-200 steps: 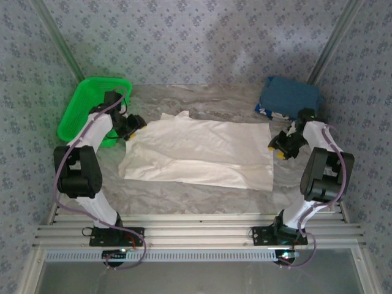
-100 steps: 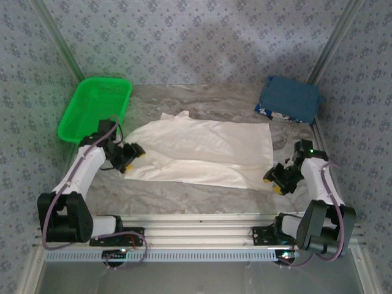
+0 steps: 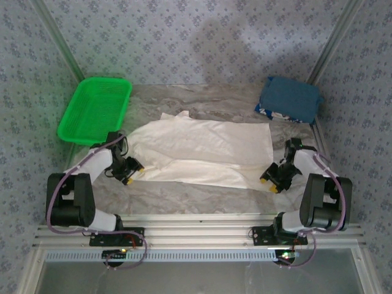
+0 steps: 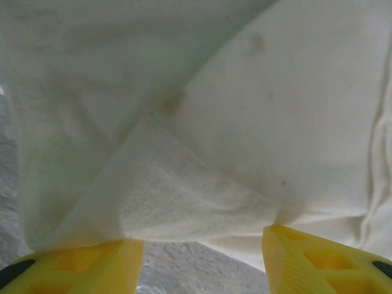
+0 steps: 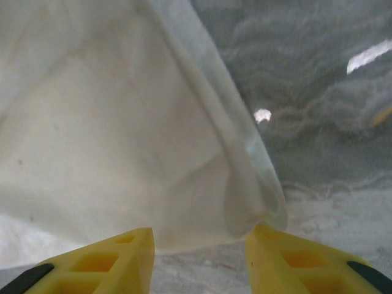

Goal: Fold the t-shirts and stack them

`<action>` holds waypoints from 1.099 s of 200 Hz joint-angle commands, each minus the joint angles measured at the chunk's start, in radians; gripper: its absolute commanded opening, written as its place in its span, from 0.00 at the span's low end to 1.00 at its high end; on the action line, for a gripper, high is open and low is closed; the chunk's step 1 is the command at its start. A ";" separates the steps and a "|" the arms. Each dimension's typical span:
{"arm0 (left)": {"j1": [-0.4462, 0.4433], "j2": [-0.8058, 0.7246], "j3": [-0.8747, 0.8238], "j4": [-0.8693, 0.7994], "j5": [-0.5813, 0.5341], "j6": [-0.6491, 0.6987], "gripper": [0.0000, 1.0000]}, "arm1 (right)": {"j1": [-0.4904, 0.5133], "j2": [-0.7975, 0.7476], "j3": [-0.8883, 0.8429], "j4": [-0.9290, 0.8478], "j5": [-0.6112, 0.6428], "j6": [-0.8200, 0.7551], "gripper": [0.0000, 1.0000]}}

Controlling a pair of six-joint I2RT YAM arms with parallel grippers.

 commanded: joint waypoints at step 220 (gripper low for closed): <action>-0.132 -0.018 0.254 -0.170 -0.180 -0.028 0.59 | 0.013 -0.126 0.176 -0.132 0.147 -0.012 0.53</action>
